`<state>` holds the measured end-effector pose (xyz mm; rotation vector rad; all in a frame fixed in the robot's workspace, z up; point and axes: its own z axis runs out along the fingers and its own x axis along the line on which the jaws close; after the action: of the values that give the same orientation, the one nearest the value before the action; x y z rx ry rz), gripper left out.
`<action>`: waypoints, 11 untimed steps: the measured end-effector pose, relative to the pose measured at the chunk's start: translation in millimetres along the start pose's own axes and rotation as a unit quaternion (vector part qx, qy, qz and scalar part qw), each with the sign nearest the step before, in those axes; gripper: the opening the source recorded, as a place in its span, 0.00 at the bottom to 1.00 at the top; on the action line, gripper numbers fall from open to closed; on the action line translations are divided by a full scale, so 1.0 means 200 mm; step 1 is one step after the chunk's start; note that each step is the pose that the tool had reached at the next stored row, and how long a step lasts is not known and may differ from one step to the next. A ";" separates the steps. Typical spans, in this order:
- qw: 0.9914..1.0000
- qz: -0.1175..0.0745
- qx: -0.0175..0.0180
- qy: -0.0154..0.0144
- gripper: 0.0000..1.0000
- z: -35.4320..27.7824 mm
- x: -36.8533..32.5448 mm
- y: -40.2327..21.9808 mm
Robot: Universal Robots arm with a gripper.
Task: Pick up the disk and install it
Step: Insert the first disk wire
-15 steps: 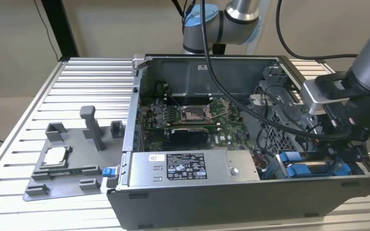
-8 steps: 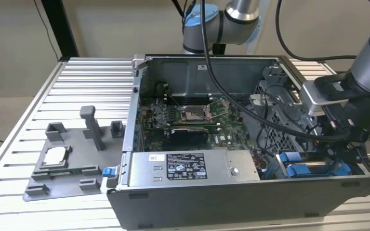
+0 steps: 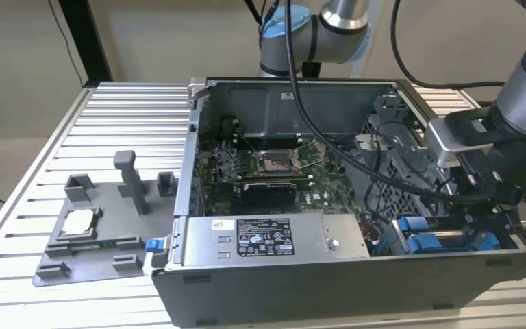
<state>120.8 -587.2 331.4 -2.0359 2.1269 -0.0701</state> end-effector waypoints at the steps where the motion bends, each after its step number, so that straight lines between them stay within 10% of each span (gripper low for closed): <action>1: 1.000 0.000 0.000 0.001 0.00 0.003 0.000 0.001; 11: 1.000 0.000 0.000 0.001 0.00 0.017 -0.002 0.004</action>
<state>120.5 -586.4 328.0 -2.0372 2.1276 -0.0741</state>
